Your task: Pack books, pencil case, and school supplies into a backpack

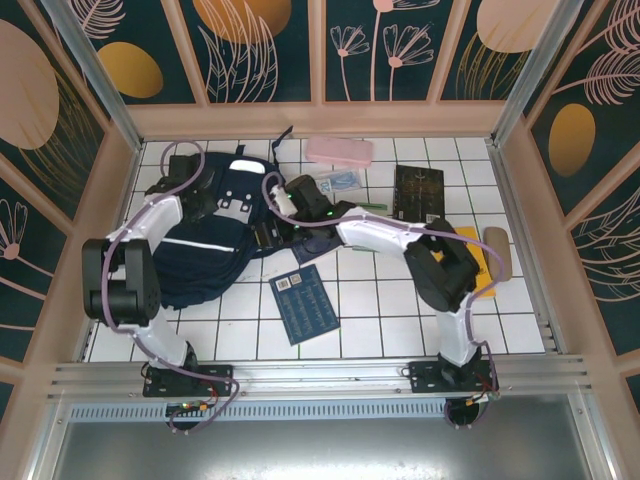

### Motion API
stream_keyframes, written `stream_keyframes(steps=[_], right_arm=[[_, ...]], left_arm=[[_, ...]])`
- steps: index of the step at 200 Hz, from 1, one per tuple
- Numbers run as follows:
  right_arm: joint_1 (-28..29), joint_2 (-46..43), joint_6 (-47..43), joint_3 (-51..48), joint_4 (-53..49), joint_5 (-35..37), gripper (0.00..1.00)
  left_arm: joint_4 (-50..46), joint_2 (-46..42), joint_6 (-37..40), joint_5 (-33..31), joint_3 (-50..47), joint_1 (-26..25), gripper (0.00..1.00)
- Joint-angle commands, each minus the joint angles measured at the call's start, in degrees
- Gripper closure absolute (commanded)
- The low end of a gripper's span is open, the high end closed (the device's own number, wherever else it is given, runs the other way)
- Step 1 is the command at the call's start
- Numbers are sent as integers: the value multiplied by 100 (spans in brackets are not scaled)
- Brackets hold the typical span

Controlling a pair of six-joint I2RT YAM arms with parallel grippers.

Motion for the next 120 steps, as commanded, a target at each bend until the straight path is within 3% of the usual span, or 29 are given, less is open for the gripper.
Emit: stream_keyframes(steps=[1,69,120], right_arm=[[-257,-560,289,-508,587,446,45],[-683,-1382,667,-1650,1365,1208,43],[-722,-1407,783,-1822,1365,1206,43]], left_arm=[[-273,-422,175,101,-380,-425,45],[-157,-462,246,343,-618,-1529,51],[-378,-203,388,-214,-524,-2186,48]])
